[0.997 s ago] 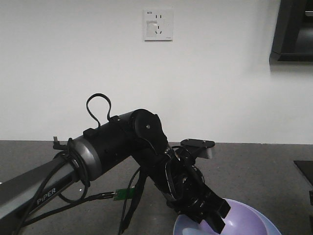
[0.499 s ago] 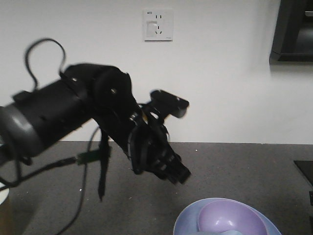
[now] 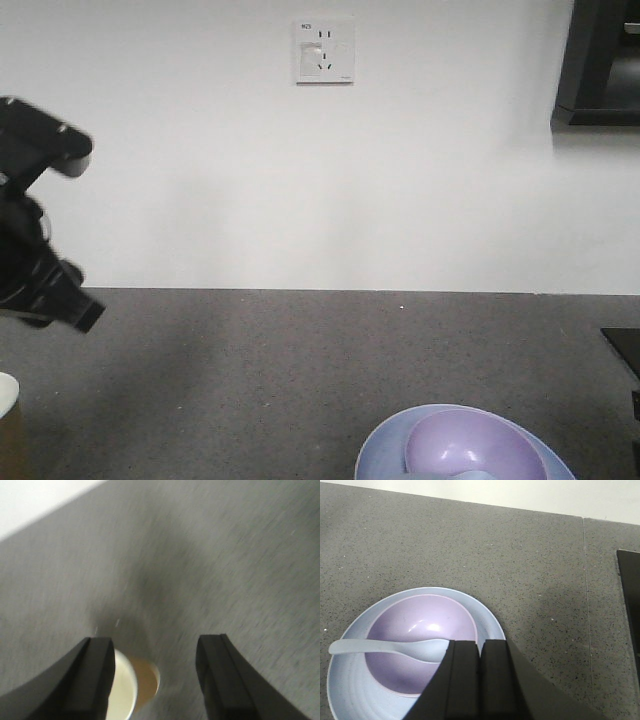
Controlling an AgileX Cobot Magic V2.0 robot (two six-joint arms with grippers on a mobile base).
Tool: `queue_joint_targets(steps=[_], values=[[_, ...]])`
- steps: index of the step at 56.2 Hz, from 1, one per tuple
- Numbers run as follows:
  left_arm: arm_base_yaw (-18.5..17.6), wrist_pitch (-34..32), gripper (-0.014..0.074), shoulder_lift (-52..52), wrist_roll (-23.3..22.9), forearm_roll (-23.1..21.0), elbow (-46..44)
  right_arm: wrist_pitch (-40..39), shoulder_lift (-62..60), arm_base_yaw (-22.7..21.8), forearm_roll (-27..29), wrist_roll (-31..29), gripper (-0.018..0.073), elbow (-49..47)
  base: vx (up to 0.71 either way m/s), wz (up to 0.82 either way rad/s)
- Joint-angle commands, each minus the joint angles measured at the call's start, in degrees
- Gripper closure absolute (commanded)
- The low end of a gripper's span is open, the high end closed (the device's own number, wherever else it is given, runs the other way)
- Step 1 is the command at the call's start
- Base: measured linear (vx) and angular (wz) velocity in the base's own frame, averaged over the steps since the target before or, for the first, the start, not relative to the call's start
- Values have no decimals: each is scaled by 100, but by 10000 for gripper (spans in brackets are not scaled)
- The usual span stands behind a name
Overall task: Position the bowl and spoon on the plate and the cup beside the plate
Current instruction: 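Grasp the brown paper cup with the left gripper and lift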
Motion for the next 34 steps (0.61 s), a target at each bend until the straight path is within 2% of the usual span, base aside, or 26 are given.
queue_joint_targets(steps=[1,14,24,34], values=[[319,-240,105,-376,-19,160,466,-403,-39,13,72,-32,571,-174,0,0],[798,-716,110,-361,-19,179,1484,-403,-39,13,175,-32,571,-174,0,0],[1018,-1039,115,-331,-19,179,1673,-391,-39,13,169,-32,571,-174,0,0],[1217,-1073,115,-98,76,122,1688,-398,-39,13,169,-32,571,-174,0,0]])
